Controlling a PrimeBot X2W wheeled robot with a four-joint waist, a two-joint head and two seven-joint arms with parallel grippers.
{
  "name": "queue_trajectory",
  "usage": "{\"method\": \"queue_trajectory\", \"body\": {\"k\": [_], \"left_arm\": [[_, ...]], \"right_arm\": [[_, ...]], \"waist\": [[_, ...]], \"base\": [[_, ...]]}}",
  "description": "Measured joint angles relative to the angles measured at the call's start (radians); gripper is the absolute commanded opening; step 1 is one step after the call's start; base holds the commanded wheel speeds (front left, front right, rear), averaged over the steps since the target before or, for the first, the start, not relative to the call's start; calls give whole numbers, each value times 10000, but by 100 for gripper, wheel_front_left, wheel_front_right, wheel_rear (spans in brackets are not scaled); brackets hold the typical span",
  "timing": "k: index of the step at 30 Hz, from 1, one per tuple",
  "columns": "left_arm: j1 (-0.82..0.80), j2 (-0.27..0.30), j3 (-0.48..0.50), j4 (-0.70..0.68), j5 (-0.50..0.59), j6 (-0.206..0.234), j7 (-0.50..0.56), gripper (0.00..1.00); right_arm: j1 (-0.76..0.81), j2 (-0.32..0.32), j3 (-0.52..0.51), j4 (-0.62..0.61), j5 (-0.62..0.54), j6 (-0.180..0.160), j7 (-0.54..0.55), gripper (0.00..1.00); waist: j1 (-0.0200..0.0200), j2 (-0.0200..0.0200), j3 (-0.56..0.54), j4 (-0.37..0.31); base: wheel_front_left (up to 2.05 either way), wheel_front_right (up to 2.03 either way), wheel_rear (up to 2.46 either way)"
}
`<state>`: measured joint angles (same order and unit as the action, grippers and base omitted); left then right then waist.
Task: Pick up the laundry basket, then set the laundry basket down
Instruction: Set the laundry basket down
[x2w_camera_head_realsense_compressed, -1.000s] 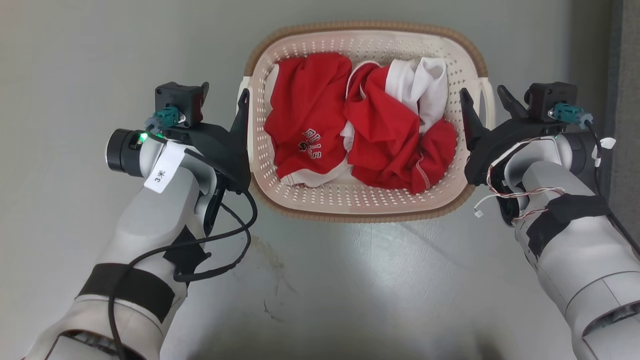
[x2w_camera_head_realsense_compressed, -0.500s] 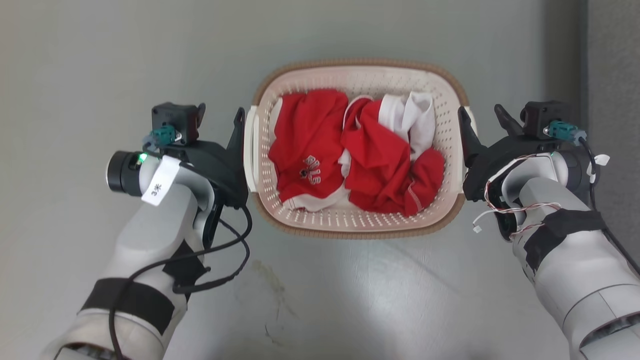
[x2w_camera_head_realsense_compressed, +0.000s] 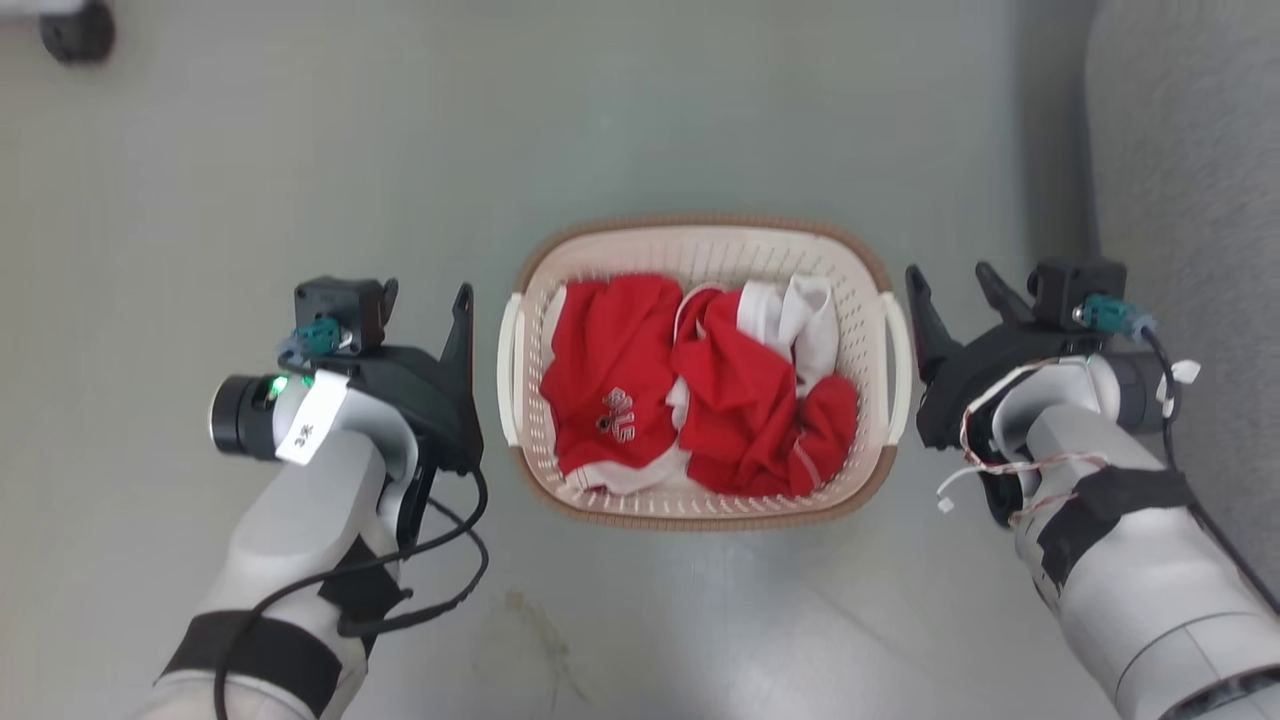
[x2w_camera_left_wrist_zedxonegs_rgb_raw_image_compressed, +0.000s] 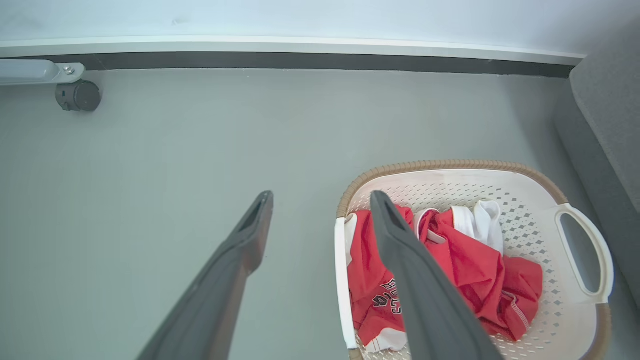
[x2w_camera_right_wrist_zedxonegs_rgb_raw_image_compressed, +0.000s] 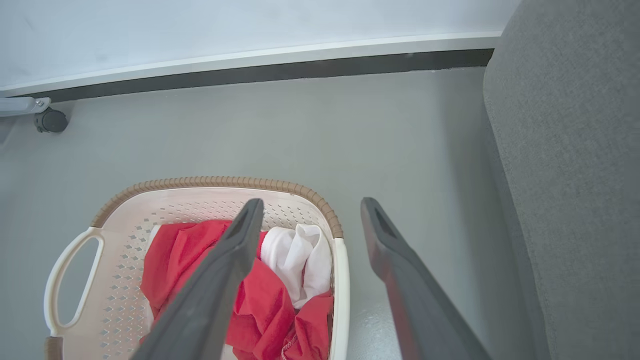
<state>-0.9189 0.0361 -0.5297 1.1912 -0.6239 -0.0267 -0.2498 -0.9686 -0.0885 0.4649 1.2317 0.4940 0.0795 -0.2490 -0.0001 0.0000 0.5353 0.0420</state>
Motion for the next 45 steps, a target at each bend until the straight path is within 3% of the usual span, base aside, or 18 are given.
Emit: {"method": "queue_trajectory", "body": {"k": [23, 45], "left_arm": [[1506, 240, 433, -575, 38, 284, 0, 100], [3139, 359, 1055, -2374, 493, 811, 0, 100]], "right_arm": [[1510, 86, -313, -729, 33, -188, -2, 100], [3210, 4, -575, -2608, -458, -631, -2, 100]], "waist": [[0, -1, -2489, -285], [1, -1, -3657, -408]], "base": [[0, 0, 0], [0, 0, 0]]}}
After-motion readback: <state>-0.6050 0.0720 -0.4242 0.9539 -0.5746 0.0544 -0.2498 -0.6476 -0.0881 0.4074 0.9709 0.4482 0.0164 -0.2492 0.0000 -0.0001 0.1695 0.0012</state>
